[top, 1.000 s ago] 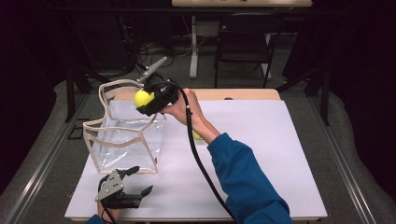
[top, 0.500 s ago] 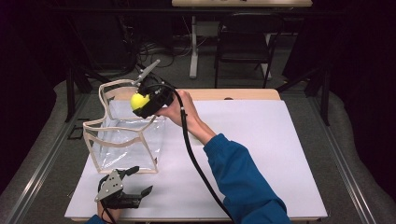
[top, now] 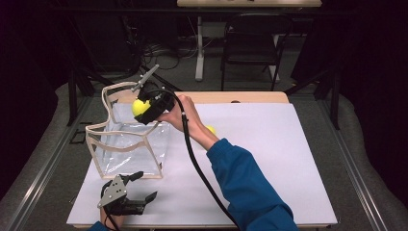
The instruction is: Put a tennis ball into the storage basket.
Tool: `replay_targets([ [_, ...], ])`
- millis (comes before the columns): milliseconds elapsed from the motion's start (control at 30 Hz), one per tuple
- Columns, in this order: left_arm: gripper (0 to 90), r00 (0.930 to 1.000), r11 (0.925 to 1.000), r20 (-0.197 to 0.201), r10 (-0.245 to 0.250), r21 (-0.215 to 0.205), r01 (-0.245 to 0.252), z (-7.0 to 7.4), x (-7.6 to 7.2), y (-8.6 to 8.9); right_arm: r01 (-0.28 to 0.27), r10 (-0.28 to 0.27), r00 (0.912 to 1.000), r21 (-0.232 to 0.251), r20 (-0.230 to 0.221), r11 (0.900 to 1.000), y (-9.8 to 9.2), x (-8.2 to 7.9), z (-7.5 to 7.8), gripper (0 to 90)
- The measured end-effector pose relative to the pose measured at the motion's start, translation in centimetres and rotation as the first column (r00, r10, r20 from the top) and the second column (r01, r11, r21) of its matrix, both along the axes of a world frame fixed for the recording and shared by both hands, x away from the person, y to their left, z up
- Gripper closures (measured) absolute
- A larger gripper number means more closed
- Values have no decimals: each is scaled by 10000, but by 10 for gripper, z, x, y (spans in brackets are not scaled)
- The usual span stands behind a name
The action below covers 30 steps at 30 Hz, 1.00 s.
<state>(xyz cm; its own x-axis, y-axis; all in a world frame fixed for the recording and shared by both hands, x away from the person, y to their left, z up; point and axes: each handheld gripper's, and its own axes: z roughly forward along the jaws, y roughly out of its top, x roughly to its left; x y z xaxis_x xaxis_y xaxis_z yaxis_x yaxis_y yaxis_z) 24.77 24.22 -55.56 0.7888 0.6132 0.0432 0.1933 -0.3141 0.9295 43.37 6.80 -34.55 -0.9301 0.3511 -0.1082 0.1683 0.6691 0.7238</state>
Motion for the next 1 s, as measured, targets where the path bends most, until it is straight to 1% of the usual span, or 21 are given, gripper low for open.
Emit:
replay_targets([
  [133,161,10000,10000,-7,9,-6,-9,0,0,0,15,-14,10000,-183,12,9998,3,0,-2,263],
  [400,161,10000,10000,-18,32,4,-32,0,0,0,68,-73,9999,-432,-120,9990,7,1,-8,262],
  [500,161,10000,10000,-15,32,10,-32,0,0,0,107,-111,9999,-581,-65,9983,8,1,-10,261],
  [1000,161,10000,10000,-7,2,0,-2,0,0,0,241,-248,9997,-901,-70,9956,12,2,-16,254],
])
